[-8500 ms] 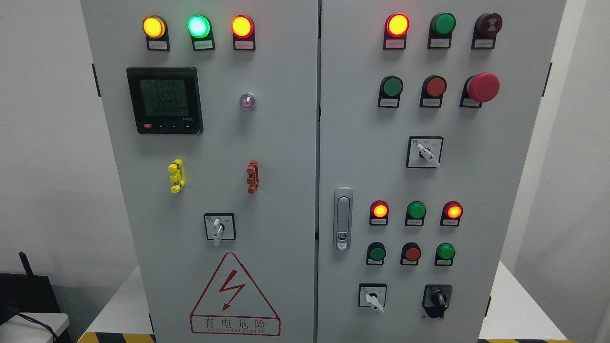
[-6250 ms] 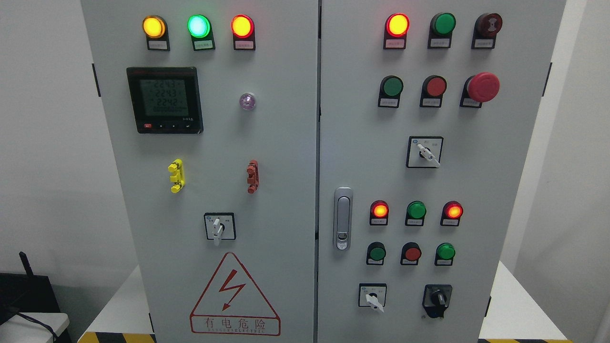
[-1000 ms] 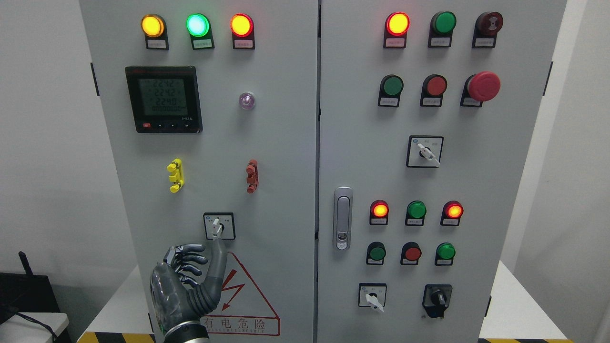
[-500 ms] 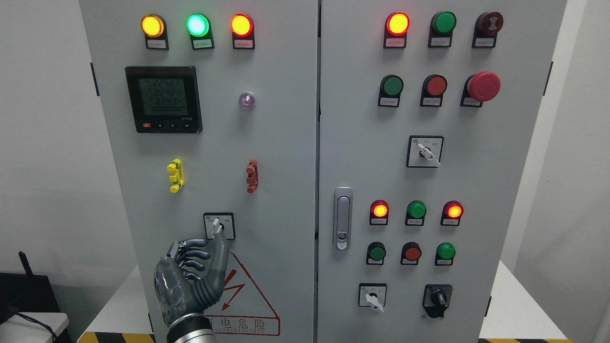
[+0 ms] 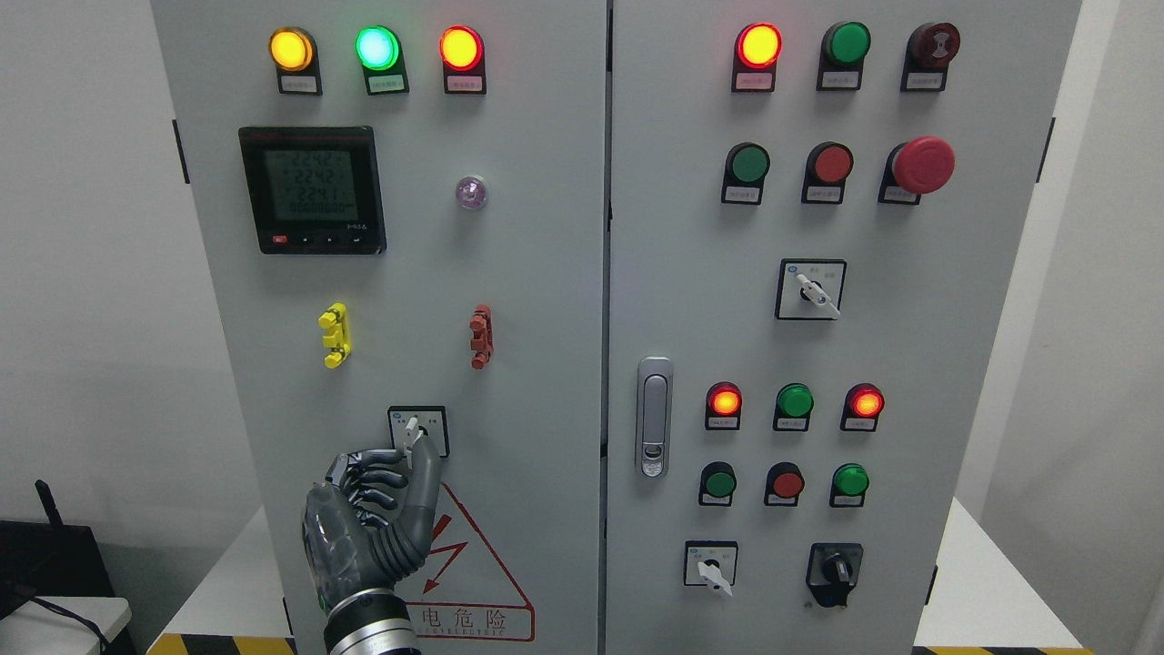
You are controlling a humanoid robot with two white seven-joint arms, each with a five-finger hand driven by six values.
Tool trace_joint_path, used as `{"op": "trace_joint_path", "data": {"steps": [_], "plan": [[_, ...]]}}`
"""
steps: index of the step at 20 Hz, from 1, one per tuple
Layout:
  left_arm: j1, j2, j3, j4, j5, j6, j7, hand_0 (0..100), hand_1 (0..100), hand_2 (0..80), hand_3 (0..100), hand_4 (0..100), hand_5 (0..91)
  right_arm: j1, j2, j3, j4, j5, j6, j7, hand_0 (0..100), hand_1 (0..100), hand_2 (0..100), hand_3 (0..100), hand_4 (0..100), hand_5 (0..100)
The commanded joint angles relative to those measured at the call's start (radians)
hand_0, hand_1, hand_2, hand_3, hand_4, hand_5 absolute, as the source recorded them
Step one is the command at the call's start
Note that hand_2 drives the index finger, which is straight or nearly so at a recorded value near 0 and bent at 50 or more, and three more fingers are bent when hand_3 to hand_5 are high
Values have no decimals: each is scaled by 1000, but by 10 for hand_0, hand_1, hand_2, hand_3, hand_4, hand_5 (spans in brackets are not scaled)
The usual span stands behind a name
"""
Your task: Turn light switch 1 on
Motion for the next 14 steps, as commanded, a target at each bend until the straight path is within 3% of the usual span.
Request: {"op": "trace_joint_path", "data": {"steps": [1, 14], "plan": [[-6, -1, -1, 7, 4, 14, -1, 181, 446, 507, 730, 812, 822, 0, 0, 0, -1, -18, 0, 0, 120, 389, 0, 0, 0, 0], [-18, -2, -2, 5, 25, 28, -1, 208, 429, 526, 737, 819, 825, 0, 0, 0, -1, -17, 0, 0, 120, 389, 0, 0, 0, 0]]}}
